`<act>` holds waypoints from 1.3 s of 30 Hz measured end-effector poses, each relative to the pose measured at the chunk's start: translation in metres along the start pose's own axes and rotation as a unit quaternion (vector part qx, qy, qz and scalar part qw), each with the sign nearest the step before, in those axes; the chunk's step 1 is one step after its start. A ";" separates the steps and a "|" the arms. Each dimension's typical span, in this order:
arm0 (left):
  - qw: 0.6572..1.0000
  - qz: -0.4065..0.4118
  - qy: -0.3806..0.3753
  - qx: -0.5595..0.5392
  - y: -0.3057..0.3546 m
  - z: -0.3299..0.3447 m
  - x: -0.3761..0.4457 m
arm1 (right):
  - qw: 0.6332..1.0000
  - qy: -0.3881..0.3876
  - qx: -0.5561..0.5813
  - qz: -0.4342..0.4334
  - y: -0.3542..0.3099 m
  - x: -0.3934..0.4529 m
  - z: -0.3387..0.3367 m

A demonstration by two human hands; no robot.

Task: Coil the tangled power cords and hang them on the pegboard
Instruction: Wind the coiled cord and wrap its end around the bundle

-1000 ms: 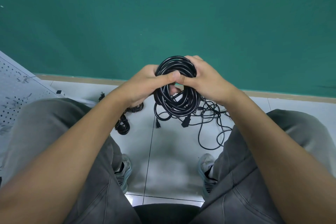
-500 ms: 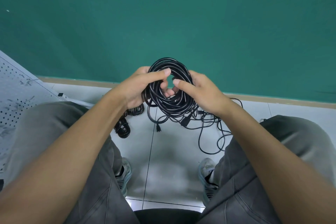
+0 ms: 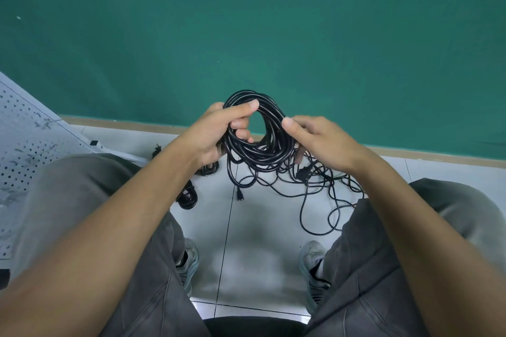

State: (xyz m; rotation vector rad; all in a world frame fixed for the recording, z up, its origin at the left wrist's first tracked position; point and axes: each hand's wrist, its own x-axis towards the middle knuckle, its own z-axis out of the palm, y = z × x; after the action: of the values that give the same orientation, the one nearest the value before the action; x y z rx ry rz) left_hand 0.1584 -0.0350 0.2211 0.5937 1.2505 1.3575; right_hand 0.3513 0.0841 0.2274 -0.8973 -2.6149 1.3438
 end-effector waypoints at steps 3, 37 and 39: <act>0.999 -0.016 0.037 0.027 -0.001 -0.007 0.000 | 0.999 0.033 0.020 -0.031 0.007 -0.001 -0.014; 0.993 0.034 0.116 0.014 -0.018 0.026 -0.005 | 0.922 0.002 0.384 -0.044 -0.009 0.019 0.053; 0.990 0.045 0.134 0.008 -0.022 0.028 -0.004 | 0.934 0.016 0.354 -0.047 -0.010 0.021 0.053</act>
State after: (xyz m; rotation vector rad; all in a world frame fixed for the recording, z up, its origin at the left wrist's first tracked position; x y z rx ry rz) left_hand 0.1930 -0.0336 0.2112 0.4951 1.4668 1.5421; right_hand 0.3129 0.0524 0.1985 -0.6464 -1.8540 1.9972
